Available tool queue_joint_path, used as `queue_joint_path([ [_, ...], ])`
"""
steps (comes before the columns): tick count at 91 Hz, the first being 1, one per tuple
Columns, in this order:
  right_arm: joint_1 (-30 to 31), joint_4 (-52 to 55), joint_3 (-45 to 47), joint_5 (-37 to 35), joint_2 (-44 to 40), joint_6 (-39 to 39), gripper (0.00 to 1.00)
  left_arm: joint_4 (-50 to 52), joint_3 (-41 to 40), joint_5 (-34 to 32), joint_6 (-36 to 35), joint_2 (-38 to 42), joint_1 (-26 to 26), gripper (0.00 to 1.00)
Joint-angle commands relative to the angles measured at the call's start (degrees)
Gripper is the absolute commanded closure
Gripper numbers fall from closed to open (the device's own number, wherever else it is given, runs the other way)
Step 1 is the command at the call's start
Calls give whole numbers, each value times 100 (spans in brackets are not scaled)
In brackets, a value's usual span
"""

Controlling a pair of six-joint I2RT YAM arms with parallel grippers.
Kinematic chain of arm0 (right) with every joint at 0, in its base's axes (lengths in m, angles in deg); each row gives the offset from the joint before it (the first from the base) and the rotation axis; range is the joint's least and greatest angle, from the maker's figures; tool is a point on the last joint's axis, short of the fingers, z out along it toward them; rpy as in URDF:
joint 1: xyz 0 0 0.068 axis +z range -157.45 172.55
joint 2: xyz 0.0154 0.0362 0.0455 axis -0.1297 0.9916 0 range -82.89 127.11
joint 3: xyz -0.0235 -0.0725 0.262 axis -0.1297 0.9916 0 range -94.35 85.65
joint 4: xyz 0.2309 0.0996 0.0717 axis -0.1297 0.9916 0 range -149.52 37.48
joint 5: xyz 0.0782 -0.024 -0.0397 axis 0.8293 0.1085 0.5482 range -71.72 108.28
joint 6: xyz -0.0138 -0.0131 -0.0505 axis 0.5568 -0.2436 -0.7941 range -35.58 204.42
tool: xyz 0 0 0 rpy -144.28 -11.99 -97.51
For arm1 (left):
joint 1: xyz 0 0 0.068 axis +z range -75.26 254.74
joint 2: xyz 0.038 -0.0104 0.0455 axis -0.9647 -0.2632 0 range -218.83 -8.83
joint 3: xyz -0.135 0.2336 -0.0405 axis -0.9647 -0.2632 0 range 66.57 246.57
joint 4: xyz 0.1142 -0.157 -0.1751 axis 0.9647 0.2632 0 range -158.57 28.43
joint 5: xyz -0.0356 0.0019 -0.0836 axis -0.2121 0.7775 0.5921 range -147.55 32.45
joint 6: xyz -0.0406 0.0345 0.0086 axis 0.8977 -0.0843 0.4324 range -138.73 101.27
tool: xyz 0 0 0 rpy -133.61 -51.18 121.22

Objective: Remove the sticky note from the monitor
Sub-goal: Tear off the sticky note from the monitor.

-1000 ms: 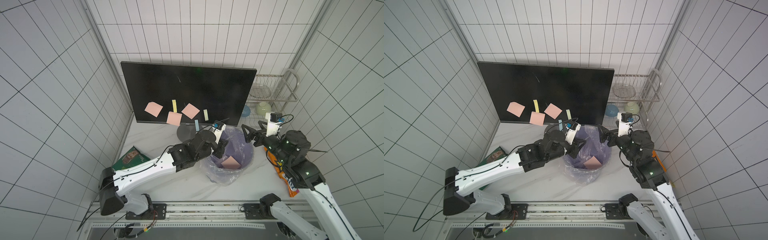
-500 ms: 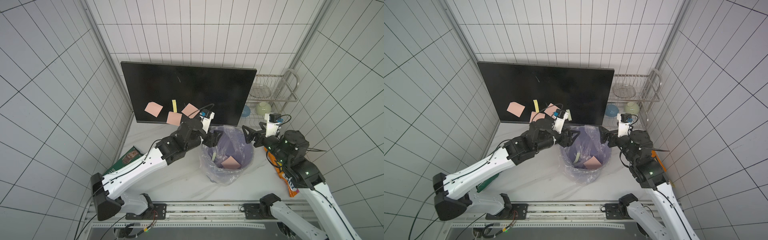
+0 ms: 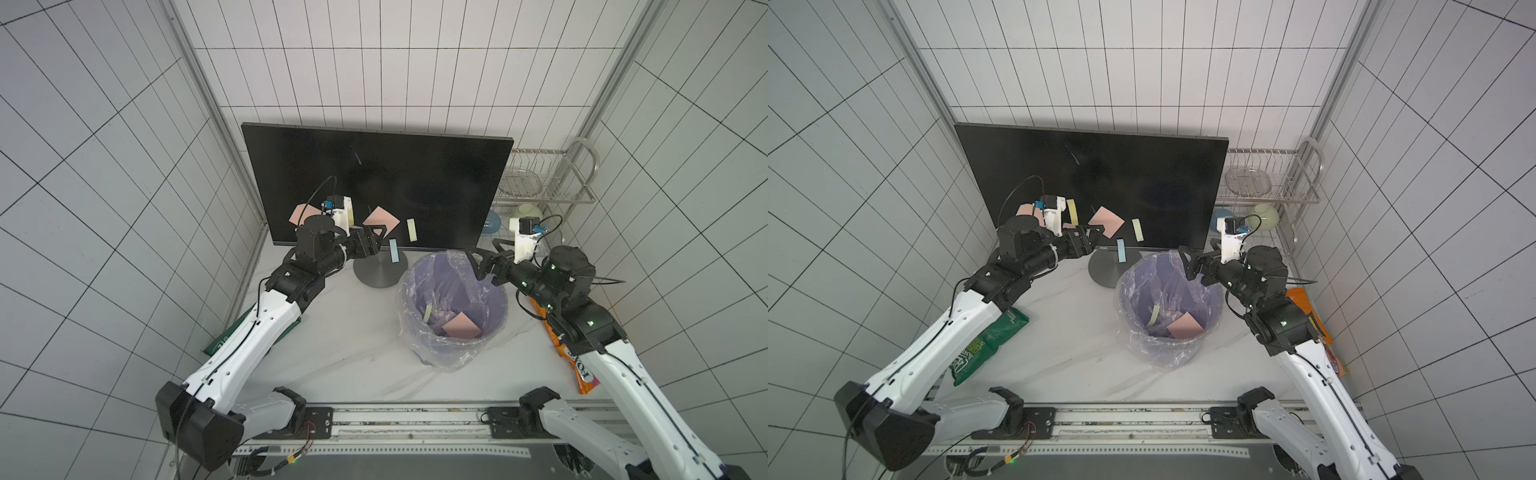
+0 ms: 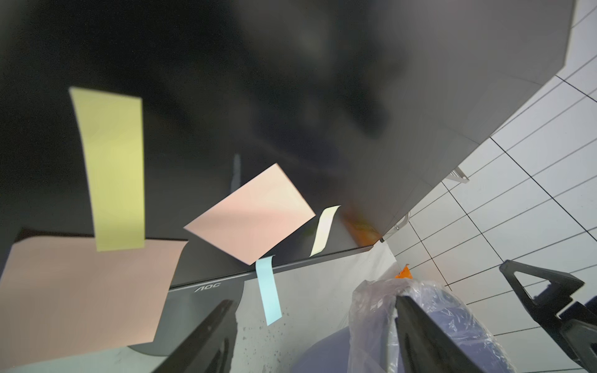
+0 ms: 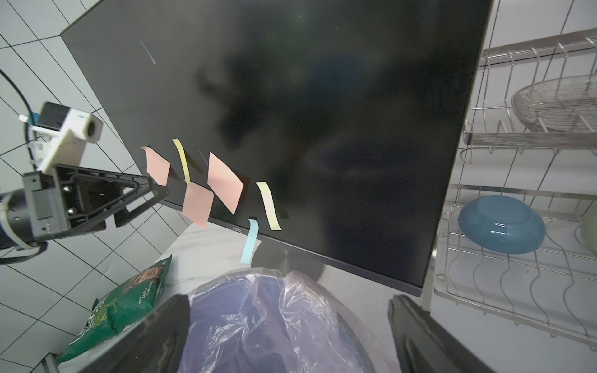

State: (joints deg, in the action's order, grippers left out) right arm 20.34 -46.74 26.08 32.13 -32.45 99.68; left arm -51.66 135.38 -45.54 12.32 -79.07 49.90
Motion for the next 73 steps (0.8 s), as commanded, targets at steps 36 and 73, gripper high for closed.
queue_joint_path([
  [36, 66, -404, 175, 233, 63, 222, 1, -1877, -928, -17, 1352, -643, -39, 22],
  [73, 64, -344, 207, 159, 10, 187, 1, -3017, -1034, -153, 1838, -1251, -240, 21],
])
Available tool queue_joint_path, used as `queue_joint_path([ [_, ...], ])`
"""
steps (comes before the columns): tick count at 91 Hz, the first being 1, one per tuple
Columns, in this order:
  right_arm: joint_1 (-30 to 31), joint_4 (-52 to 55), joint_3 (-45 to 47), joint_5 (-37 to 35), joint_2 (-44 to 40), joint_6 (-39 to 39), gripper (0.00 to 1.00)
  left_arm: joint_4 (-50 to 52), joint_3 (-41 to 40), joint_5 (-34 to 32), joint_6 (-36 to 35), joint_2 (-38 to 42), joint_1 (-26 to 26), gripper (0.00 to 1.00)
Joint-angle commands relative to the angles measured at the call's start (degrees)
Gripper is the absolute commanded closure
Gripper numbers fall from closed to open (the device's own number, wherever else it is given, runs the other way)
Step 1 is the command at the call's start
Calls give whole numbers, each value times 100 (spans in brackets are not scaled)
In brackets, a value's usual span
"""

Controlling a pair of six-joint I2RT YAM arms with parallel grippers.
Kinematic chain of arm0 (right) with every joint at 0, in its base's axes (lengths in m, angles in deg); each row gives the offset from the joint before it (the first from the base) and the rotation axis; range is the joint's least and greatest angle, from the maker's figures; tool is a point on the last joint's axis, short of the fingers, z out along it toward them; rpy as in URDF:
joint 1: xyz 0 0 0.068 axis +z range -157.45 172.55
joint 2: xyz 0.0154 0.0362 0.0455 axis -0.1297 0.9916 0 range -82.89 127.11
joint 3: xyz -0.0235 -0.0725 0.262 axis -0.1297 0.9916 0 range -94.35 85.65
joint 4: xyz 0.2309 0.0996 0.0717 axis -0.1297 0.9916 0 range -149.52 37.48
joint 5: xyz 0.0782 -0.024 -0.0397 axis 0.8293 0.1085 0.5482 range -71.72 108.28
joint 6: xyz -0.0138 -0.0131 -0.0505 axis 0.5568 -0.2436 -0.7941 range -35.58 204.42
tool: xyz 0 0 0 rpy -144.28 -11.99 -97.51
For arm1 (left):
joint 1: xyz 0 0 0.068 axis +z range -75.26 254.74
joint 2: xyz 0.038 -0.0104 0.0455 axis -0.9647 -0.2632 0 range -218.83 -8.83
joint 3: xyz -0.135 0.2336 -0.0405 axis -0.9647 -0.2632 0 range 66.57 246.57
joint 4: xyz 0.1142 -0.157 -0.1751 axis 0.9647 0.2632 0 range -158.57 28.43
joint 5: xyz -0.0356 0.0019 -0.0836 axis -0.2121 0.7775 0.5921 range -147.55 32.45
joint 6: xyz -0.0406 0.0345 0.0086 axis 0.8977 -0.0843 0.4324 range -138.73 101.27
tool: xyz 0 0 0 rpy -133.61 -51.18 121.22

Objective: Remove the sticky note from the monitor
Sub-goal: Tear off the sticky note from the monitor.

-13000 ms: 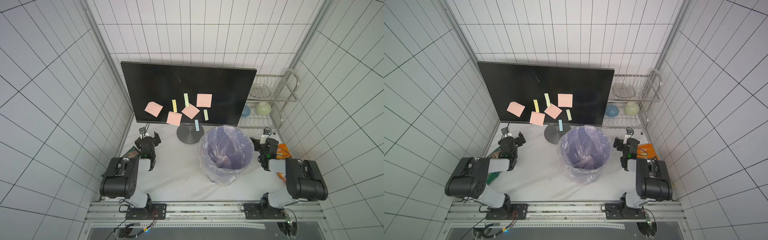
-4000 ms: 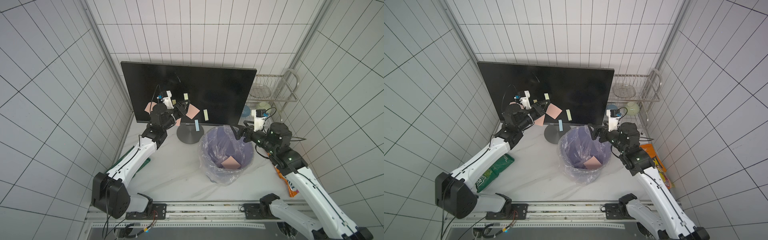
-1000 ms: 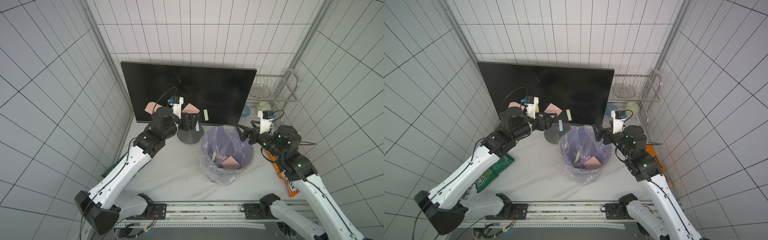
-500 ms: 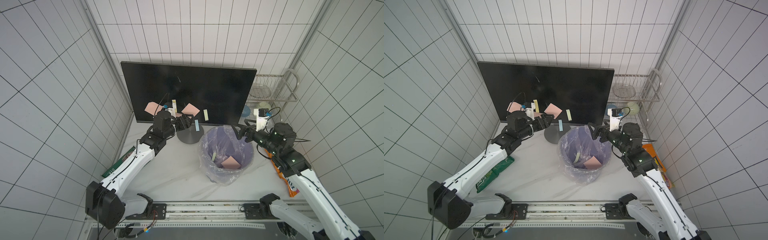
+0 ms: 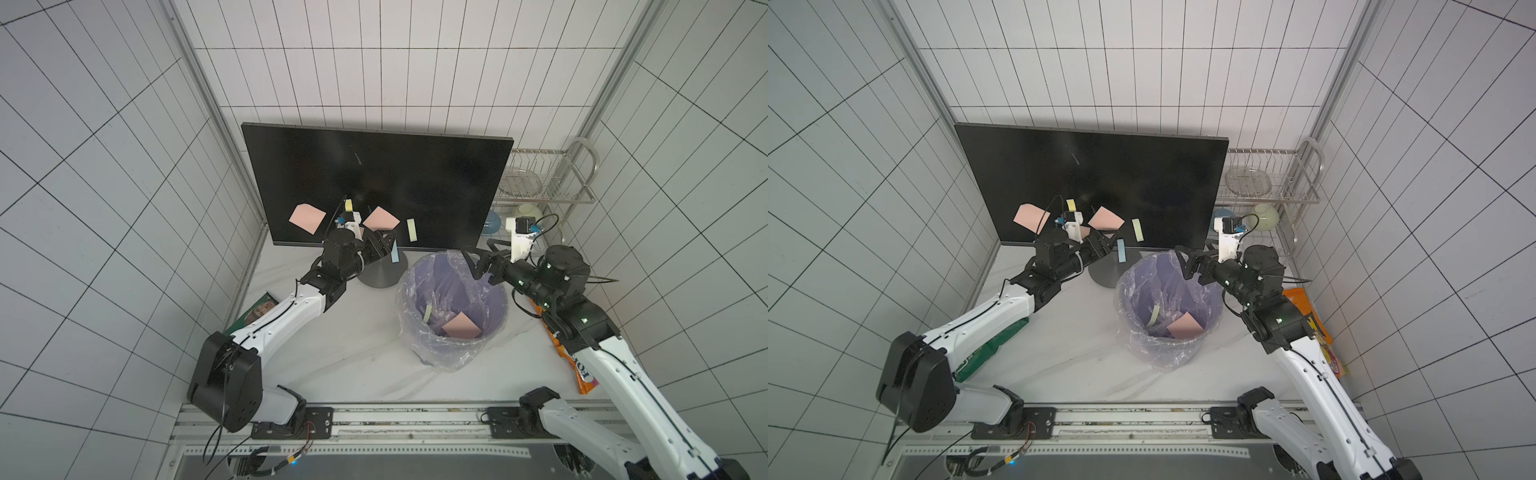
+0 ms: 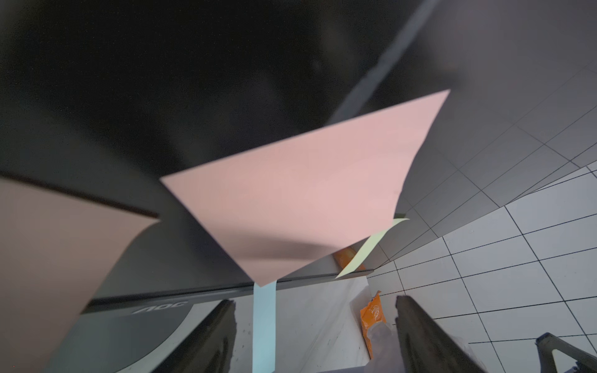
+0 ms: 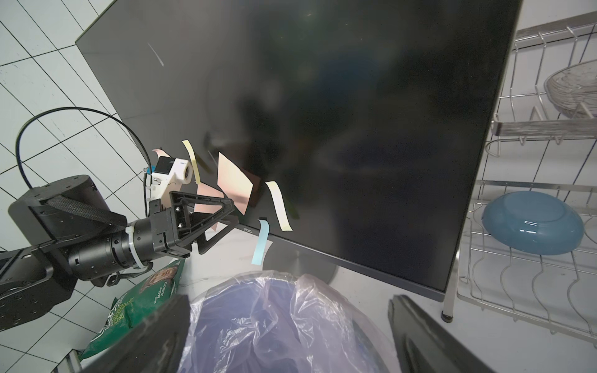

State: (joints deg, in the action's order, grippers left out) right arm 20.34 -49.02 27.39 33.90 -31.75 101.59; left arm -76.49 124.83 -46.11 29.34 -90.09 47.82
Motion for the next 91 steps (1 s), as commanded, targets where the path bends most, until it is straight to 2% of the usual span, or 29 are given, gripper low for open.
queue_joint_path([
  [1, 66, -118, 72, -16, -60, -3, 1, -548, 24, -97, 142, -161, -28, 21],
  [37, 66, -53, 69, -52, -127, -46, 1, -835, -120, -162, 272, -329, -26, 22],
  [55, 68, -44, 74, -47, -121, -51, 1, -806, 74, -166, 185, -341, -15, 22],
  [91, 75, -48, 69, -11, -100, -32, 1, -626, -31, -407, 57, 232, -15, 25],
])
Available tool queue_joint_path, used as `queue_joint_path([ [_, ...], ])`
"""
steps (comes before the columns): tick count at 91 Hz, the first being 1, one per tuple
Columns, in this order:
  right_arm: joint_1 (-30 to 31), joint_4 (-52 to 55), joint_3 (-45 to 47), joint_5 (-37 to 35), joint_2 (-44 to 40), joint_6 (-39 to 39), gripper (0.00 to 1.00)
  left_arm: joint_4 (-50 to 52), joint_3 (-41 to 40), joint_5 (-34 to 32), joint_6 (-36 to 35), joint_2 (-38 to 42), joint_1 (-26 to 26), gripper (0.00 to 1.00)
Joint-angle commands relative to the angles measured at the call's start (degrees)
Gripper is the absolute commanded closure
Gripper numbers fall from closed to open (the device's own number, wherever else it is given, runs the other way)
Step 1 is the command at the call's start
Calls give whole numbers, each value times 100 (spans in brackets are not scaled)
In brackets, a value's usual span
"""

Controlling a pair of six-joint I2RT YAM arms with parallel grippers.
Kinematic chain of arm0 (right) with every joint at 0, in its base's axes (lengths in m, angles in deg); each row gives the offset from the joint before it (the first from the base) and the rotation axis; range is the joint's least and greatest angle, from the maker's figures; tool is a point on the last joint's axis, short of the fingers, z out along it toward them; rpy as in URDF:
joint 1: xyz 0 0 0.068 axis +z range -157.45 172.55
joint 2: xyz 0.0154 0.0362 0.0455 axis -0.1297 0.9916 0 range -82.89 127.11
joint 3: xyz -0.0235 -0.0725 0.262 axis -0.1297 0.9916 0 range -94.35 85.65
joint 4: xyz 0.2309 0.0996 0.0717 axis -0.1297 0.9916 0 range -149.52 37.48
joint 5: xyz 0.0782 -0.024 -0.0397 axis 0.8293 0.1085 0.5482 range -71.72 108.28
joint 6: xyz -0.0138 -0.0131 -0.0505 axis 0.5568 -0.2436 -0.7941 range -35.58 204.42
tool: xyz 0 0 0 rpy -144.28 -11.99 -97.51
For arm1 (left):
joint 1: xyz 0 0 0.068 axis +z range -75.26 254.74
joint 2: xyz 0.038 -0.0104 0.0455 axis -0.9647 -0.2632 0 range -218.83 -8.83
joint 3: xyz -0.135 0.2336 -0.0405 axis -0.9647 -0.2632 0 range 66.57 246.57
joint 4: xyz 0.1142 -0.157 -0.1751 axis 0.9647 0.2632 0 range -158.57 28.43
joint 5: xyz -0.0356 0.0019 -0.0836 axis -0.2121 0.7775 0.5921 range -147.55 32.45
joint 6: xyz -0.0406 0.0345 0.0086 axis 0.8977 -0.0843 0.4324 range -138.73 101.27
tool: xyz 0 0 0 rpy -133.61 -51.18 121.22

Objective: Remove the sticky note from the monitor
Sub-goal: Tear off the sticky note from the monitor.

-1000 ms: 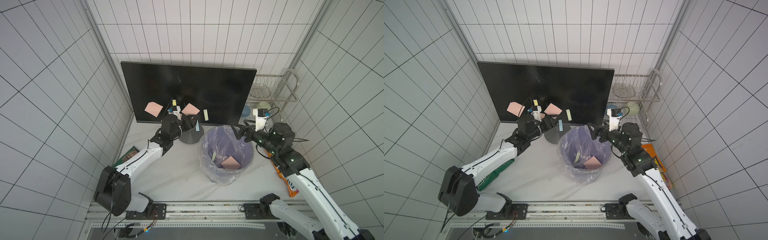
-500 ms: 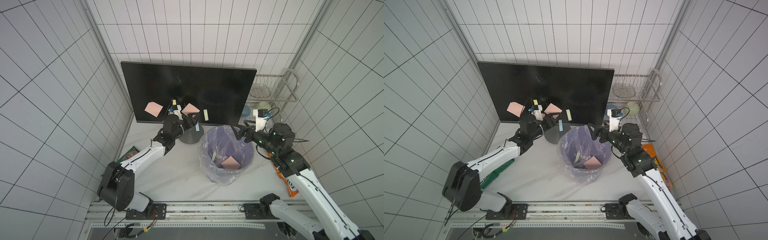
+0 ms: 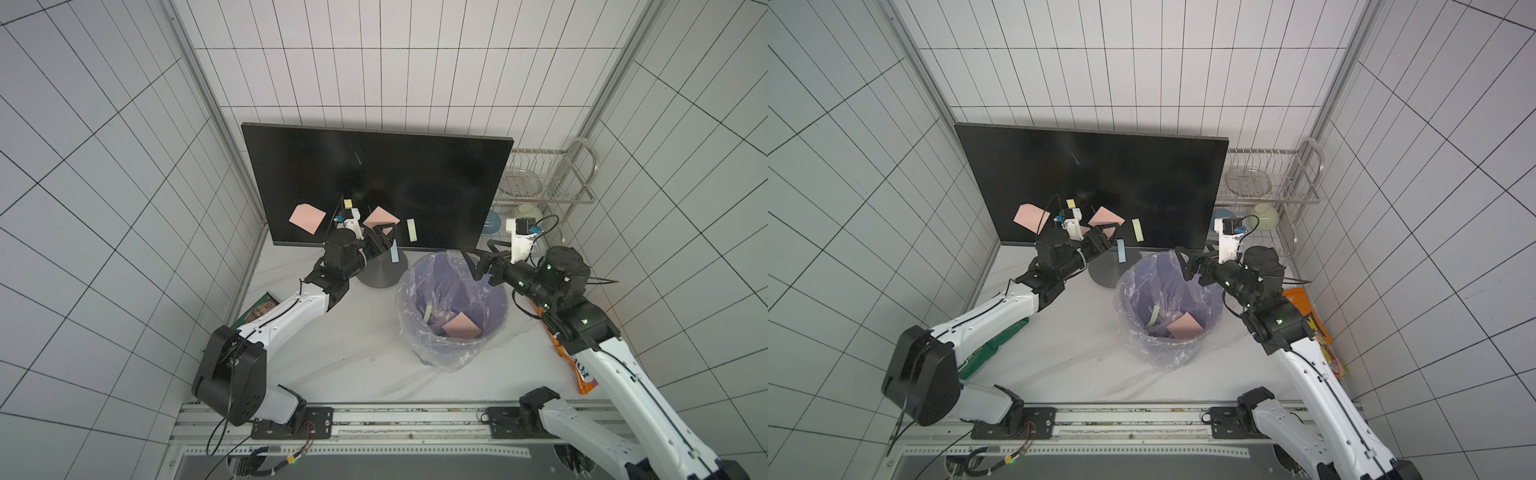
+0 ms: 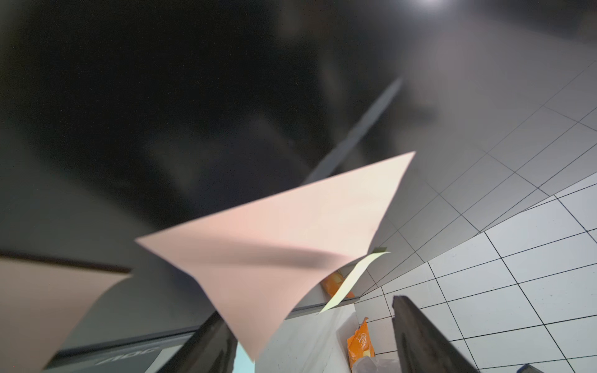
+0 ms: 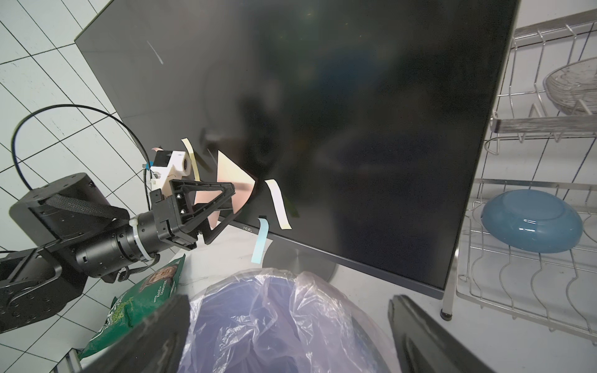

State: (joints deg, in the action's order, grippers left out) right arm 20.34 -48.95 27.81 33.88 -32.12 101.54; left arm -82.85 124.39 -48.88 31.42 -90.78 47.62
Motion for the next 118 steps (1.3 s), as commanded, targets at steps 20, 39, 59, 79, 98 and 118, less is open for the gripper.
queue_joint_path([
  [20, 77, -81, 28, 8, -40, -16, 1, 110, 71, -147, -205, 354, 5, 27],
  [39, 76, -68, 10, -12, -41, -28, 1, 75, 129, 51, -27, 150, 46, 30],
  [59, 75, -60, 6, -22, -40, -50, 1, 6, 150, 219, 137, -33, 65, 38],
  [79, 77, -43, 1, -47, -50, -82, 1, -68, 159, 241, 252, -93, 77, 53],
  [98, 76, -30, -8, -66, -58, -94, 1, -116, 134, 212, 386, -117, 95, 70],
  [118, 77, -20, 26, -83, -97, -94, 1, -137, 72, 232, 391, -104, 93, 92],
])
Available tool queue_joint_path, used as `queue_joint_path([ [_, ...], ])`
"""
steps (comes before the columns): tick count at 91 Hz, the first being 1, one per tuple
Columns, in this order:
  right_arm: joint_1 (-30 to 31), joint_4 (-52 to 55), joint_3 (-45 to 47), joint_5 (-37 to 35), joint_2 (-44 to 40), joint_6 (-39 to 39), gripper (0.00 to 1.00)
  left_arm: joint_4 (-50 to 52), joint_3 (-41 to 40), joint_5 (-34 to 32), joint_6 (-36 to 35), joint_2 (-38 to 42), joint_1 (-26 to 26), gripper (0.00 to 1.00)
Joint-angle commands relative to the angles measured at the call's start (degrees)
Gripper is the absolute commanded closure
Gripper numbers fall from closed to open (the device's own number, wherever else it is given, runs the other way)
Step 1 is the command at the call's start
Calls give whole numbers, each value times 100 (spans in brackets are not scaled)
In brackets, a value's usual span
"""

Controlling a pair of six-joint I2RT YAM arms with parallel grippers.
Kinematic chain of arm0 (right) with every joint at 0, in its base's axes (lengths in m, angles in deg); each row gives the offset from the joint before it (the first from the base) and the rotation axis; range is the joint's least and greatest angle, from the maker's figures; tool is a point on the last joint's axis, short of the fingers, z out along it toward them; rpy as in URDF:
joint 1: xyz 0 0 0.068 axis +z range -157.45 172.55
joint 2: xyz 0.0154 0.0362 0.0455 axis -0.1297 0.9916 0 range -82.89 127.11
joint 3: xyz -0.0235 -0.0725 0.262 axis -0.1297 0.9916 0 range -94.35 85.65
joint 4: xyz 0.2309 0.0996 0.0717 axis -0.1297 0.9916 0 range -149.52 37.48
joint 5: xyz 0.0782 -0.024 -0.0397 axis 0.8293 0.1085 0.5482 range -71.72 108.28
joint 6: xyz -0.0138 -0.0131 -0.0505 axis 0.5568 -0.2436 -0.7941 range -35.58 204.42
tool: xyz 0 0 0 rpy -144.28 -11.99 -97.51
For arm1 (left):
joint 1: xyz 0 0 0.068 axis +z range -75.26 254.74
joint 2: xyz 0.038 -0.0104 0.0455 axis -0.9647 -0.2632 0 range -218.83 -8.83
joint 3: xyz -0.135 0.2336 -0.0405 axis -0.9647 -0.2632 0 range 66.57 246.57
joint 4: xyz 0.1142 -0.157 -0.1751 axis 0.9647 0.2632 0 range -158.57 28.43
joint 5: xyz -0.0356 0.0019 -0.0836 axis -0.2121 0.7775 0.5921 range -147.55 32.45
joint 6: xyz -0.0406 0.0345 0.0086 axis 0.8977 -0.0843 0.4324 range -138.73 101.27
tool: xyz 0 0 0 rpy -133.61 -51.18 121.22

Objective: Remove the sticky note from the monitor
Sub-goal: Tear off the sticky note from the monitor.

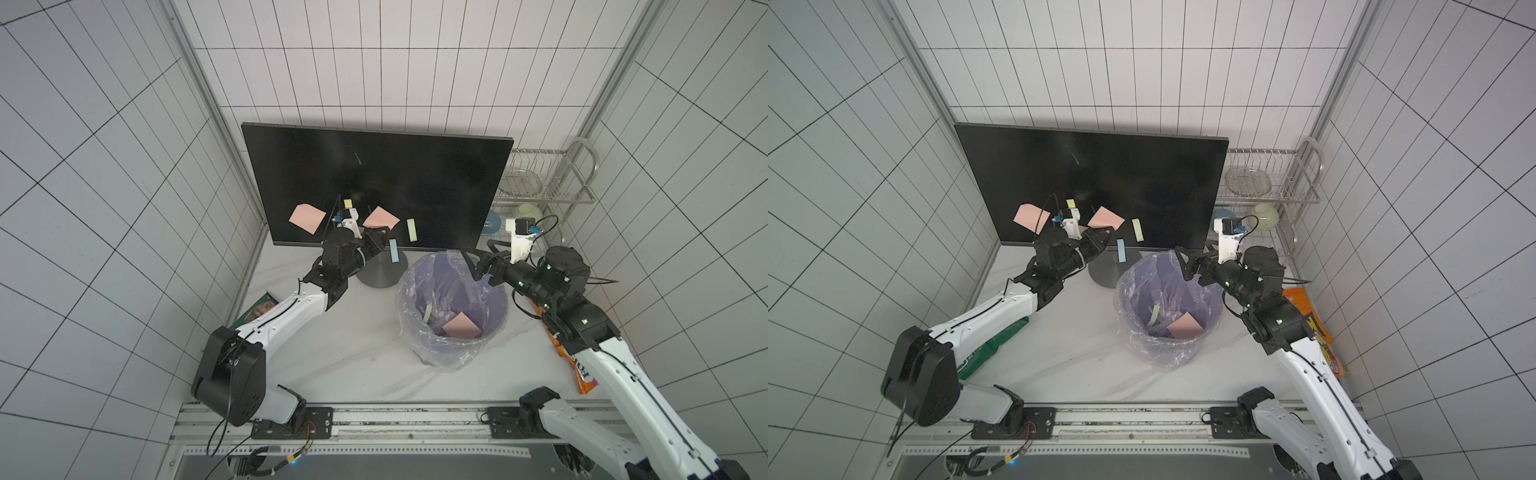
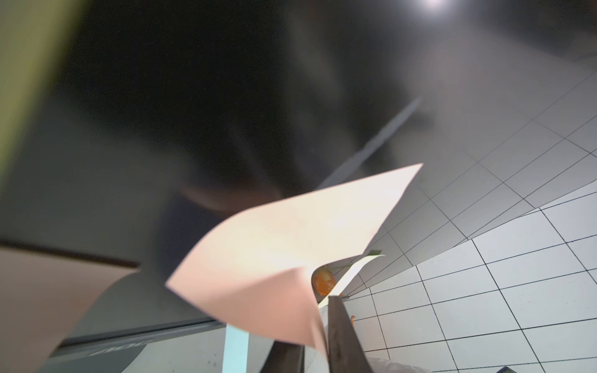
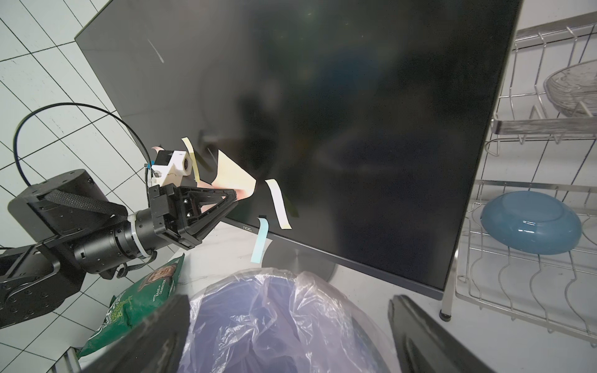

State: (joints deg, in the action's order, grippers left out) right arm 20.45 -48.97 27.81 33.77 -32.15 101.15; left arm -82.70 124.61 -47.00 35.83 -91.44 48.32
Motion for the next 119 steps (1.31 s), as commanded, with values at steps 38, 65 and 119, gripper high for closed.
queue_joint_path([
  [38, 64, -29, 45, -51, -108, -12, 1, -55, -182, -73, -142, 390, -56, 100],
  [65, 66, -31, 37, -46, -134, 6, 1, 142, -326, -262, -278, 828, -371, 100],
  [119, 66, 555, -188, -675, -473, -378, 1, 2617, 827, -1659, -2747, 1472, -2492, 100],
])
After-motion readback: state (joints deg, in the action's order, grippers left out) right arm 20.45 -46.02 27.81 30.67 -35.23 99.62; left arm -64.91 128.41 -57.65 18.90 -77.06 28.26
